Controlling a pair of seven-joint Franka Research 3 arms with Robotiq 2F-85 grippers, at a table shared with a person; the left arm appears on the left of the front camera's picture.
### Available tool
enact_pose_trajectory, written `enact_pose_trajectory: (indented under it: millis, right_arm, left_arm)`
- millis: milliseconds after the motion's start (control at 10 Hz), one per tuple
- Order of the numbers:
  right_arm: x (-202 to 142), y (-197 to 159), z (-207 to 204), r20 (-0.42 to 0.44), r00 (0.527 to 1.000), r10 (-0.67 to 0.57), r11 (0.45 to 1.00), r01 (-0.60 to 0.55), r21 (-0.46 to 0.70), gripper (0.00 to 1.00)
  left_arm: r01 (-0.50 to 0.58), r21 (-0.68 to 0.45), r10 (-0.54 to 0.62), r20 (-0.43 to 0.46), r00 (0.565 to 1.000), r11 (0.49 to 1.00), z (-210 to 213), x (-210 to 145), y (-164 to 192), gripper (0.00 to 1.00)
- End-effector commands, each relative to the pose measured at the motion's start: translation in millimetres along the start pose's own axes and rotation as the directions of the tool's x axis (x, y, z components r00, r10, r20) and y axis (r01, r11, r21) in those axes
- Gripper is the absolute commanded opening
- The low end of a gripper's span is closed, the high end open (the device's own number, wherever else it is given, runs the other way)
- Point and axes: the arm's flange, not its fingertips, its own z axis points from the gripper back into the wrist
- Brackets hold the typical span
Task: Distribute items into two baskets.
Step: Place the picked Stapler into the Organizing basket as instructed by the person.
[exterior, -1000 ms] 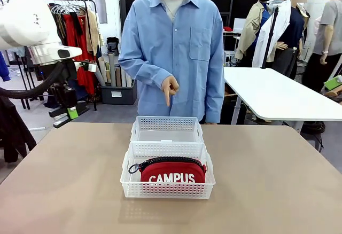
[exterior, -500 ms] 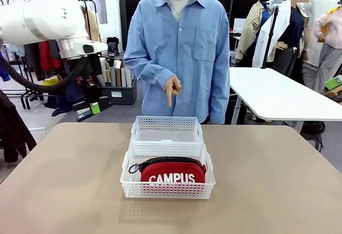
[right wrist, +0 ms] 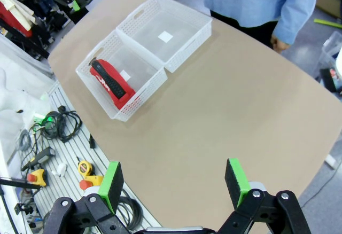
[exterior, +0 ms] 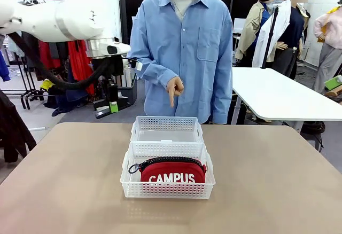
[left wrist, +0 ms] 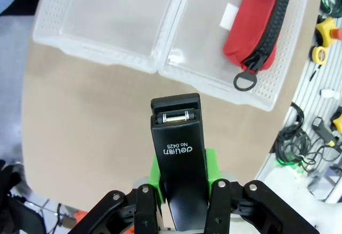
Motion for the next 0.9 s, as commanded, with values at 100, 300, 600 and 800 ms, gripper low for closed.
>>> enact_pose_trajectory:
  millis: [100, 300, 600, 800]
  right_arm:
    - [1, 1, 0, 0.002, 1.000, 0.003, 1.000, -0.003, 0.002, 1.00]
    - [1, 1, 0, 0.002, 1.000, 0.003, 1.000, -0.003, 0.002, 1.00]
    - [1, 1, 0, 0.002, 1.000, 0.003, 1.000, -0.003, 0.002, 1.00]
    - [1, 1, 0, 0.002, 1.000, 0.003, 1.000, -0.003, 0.002, 1.00]
  left_arm:
    - [0.076, 0.013, -0.075, -0.044, 0.996, 0.997, 3, 31, -5, 0.00]
    - [0.105, 0.021, -0.105, -0.036, 0.994, 0.994, 0, 48, -9, 0.00]
    - [0.138, 0.065, -0.136, -0.036, 0.990, 0.988, -11, 84, -8, 0.00]
    - [0.179, 0.095, -0.176, -0.040, 0.984, 0.979, -22, 109, -3, 0.00]
